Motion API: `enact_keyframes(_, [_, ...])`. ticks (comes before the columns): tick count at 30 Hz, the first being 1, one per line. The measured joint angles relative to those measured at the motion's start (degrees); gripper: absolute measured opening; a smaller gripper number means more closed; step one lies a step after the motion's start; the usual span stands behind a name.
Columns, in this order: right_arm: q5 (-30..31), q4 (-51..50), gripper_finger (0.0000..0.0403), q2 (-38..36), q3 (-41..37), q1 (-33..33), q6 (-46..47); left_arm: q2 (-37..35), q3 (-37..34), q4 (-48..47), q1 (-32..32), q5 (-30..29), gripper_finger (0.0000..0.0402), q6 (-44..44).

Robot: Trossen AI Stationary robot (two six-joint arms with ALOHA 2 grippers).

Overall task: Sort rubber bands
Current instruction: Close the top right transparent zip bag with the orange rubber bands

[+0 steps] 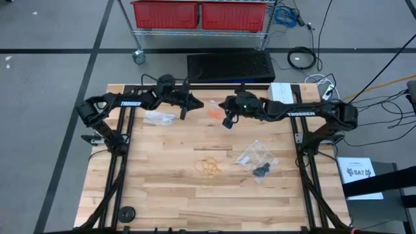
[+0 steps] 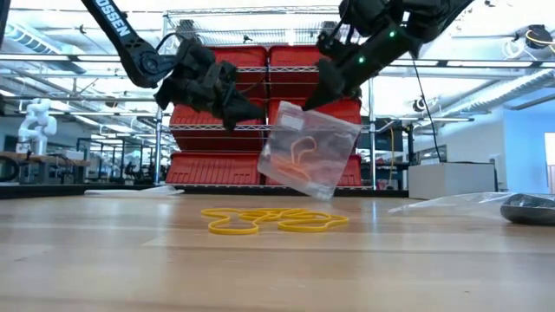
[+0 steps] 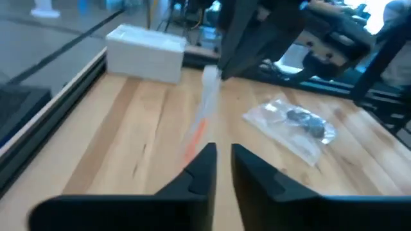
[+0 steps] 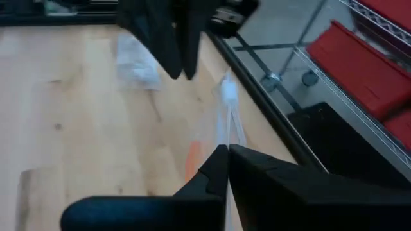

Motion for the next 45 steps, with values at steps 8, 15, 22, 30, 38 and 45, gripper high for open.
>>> enact_keyframes(8, [-0.71, -2.28, 0.0000, -0.73, 0.00, 2.74, -1.95, 0.00, 0.68, 4.32, -2.79, -2.27, 0.0144, -0.34])
enact_keyframes(15, [-0.61, -1.83, 0.0000, -0.75, 0.00, 2.93, -2.06, 0.00, 0.70, 4.04, -5.74, -2.28, 0.0157, -0.35])
enact_keyframes(22, [-0.54, -1.76, 0.0000, -0.77, 0.00, 2.94, -2.41, 0.01, 0.70, 2.69, -6.53, -7.45, 0.0133, 1.19])
enact_keyframes(30, [-0.96, -1.72, 0.0000, -0.77, 0.00, 2.94, -2.41, 0.00, 0.70, 3.51, -6.57, -7.85, 0.0037, 3.30])
enact_keyframes(38, [-1.71, -1.79, 0.0000, -0.77, 0.00, 2.93, -2.02, 0.00, 0.70, 4.16, -8.17, -7.82, 0.0006, 6.44])
enact_keyframes(45, [-2.91, -2.99, 0.0027, -0.77, 2.62, 2.88, 2.46, 0.00, 0.70, 3.47, -8.52, -8.34, 0.0003, 7.46])
